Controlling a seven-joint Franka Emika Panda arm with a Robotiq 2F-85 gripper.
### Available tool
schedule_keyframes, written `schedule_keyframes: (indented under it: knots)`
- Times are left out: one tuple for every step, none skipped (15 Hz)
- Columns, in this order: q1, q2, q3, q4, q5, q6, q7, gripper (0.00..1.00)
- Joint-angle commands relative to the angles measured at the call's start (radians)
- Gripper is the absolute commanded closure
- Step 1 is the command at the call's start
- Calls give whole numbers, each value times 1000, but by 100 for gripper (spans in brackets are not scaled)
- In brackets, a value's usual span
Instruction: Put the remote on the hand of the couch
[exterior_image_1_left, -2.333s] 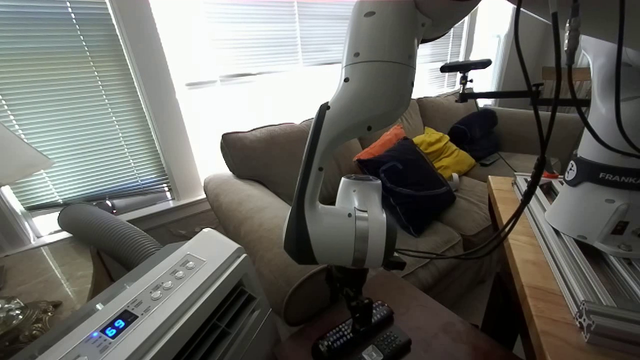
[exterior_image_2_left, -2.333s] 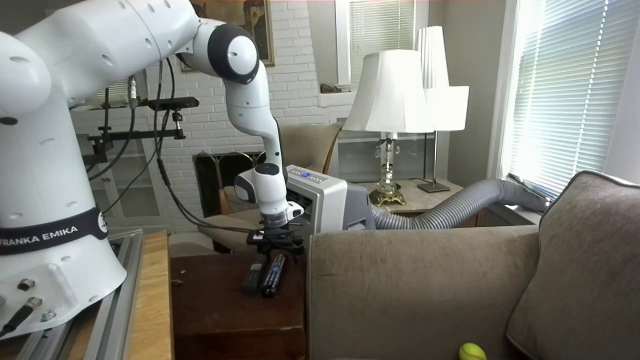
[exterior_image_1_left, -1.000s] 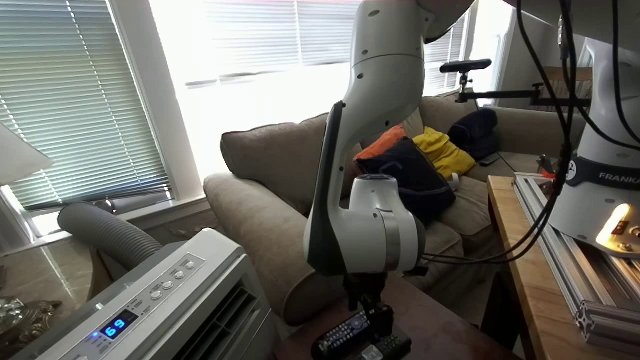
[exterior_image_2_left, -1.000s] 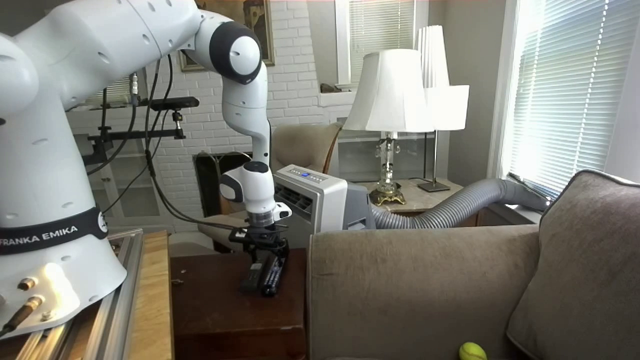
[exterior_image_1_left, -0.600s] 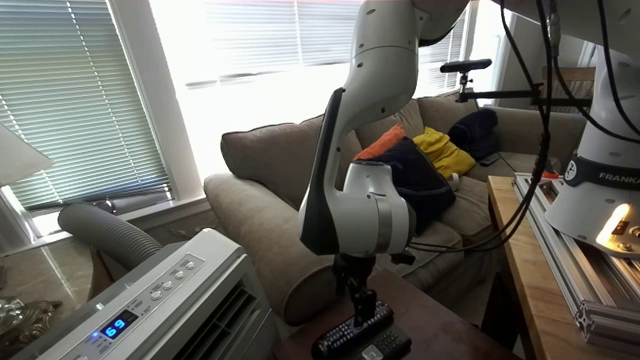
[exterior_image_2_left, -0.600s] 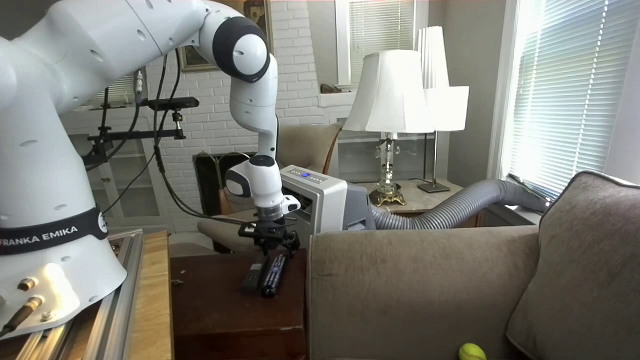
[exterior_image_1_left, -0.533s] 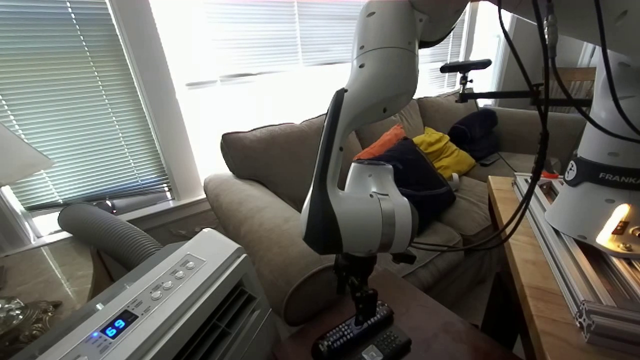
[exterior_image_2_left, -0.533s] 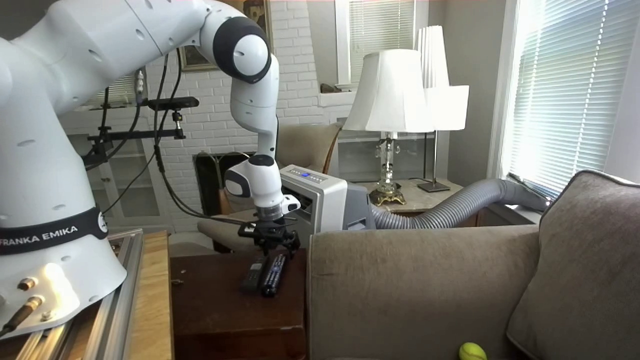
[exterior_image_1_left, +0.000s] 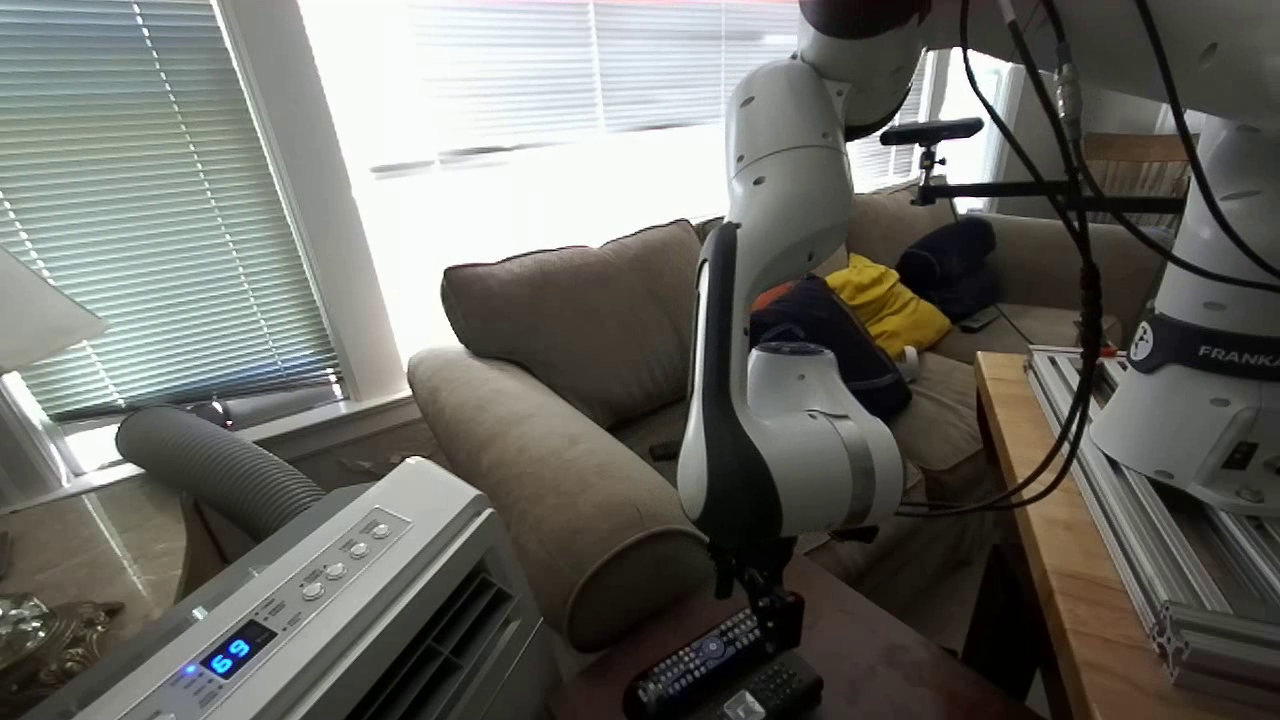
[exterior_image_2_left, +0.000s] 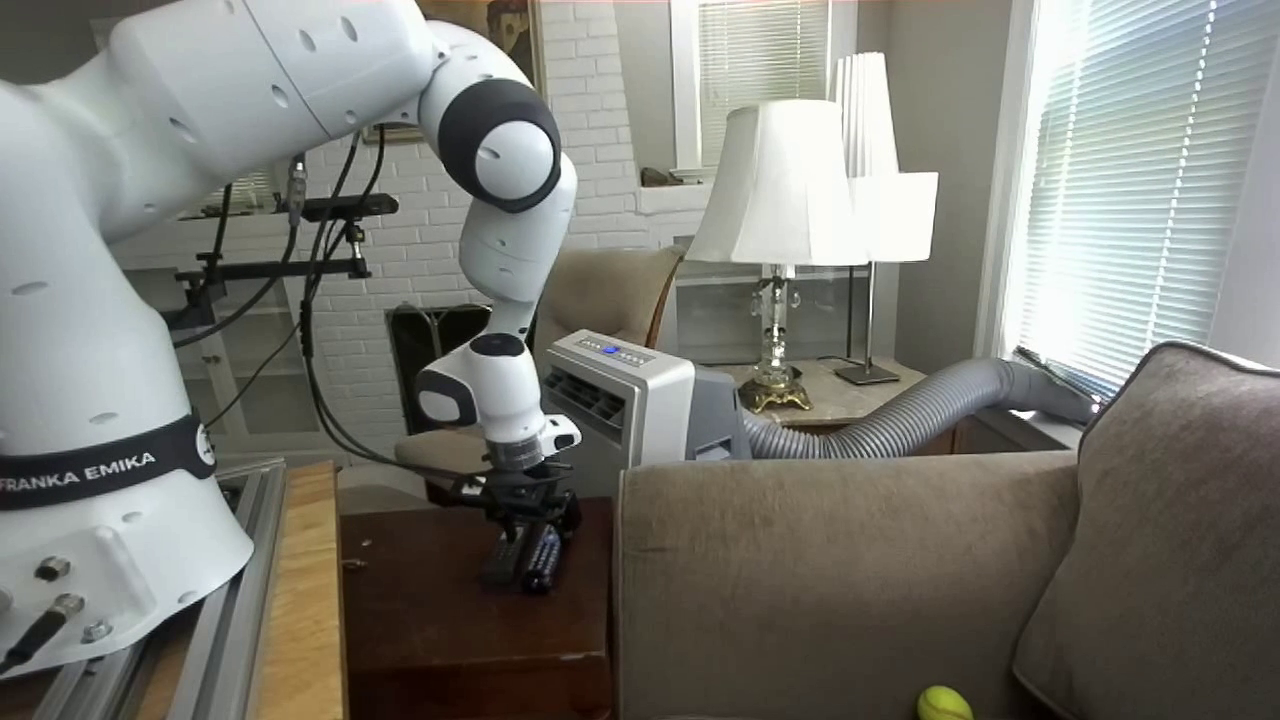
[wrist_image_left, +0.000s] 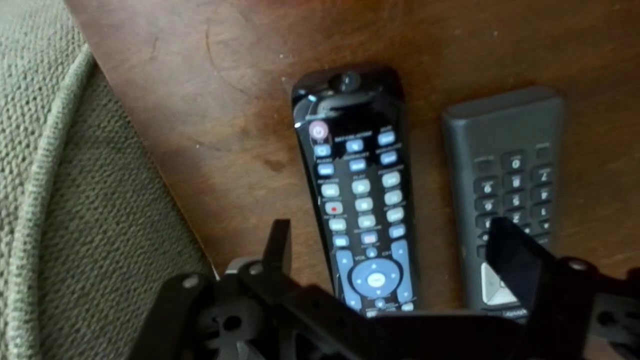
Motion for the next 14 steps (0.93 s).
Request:
schedule_keyframes:
  knots:
    - [-64, 75, 28, -26, -126, 83, 76, 0]
    - [-76, 90, 32, -29, -154, 101, 93, 0]
    - [-85, 102, 38, -31, -178, 118, 108, 0]
    - [-94, 114, 42, -33, -207, 136, 123, 0]
    - [-103, 121, 49, -35, -230, 149, 136, 0]
    - [-110, 133, 53, -34, -259, 169, 151, 0]
    - [-115, 144, 58, -33, -285, 194, 167, 0]
    - [-122, 149, 65, -33, -305, 212, 184, 0]
    - [-33, 65, -14, -65, -364, 153, 343, 0]
    - [36, 14, -72, -53, -354, 81, 385, 0]
    - [47, 13, -87, -56, -391, 86, 438, 0]
    - [60, 10, -99, -59, -407, 88, 469, 0]
    - [71, 7, -105, -62, -412, 88, 485, 0]
    - [94, -5, -125, -61, -416, 59, 518, 0]
